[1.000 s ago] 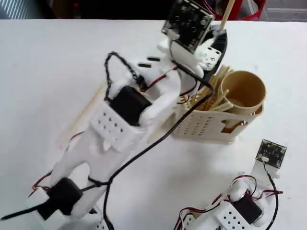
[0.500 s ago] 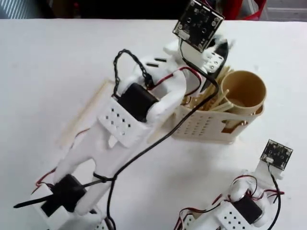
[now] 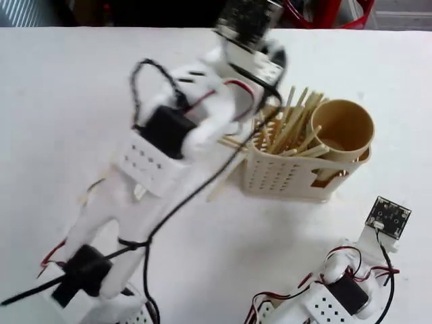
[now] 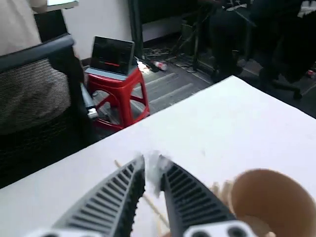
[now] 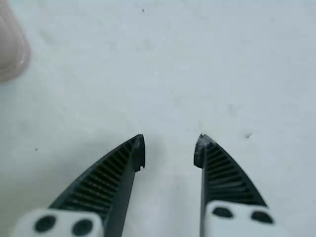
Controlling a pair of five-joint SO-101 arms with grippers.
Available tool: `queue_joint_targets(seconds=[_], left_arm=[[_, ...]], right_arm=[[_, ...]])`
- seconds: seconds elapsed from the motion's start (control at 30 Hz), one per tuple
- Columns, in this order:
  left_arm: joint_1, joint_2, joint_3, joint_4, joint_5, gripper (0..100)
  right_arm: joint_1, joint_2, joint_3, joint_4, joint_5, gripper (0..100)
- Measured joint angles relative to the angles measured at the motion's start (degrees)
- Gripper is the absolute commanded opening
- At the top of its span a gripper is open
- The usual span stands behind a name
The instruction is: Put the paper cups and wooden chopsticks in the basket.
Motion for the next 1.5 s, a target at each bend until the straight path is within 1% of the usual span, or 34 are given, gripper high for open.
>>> queue_joint_targets(seconds=[0.13,0.27,0.4,0.5,0.6,0.67,0.73,0.87,0.97,1.1,1.17,1.43,1.5], left_arm=[[-9.05,-5.71,-0.53,5.8,0.0,7],[-19.6,-8.79,0.0,14.07,0.0,7],[-31.65,-9.23,5.8,21.89,-0.62,7],[-40.79,-9.23,14.59,21.54,-5.8,7],[-46.24,-9.23,26.02,16.53,-11.87,7],[-47.21,-9.23,33.49,12.92,-16.35,8],[-47.38,-9.14,39.38,10.81,-19.43,10],[-46.59,-9.14,45.98,9.23,-21.1,18],[-43.25,-7.74,48.44,7.56,-21.45,17],[-37.01,0.09,48.0,6.68,-21.45,17],[-34.99,5.27,45.98,6.68,-21.45,17],[-34.37,25.58,32.62,6.86,-21.36,17],[-34.37,28.66,29.19,8.7,-21.36,17]], right_arm=[[0.0,0.0,0.0,0.0,0.0,17.3],[0.0,0.0,0.0,0.0,0.0,17.3],[0.0,0.0,0.0,0.0,0.0,17.3],[0.0,0.0,0.0,0.0,0.0,17.4],[0.0,0.0,0.0,0.0,0.0,17.4],[0.0,0.0,0.0,0.0,0.0,17.4],[0.0,0.0,0.0,0.0,0.0,17.5],[0.0,0.0,0.0,0.0,0.0,17.5],[0.0,0.0,0.0,0.0,0.0,17.5],[0.0,0.0,0.0,0.0,0.0,17.3],[0.0,0.0,0.0,0.0,0.0,17.3],[0.0,0.0,0.0,0.0,0.0,17.4],[0.0,0.0,0.0,0.0,0.0,17.5]])
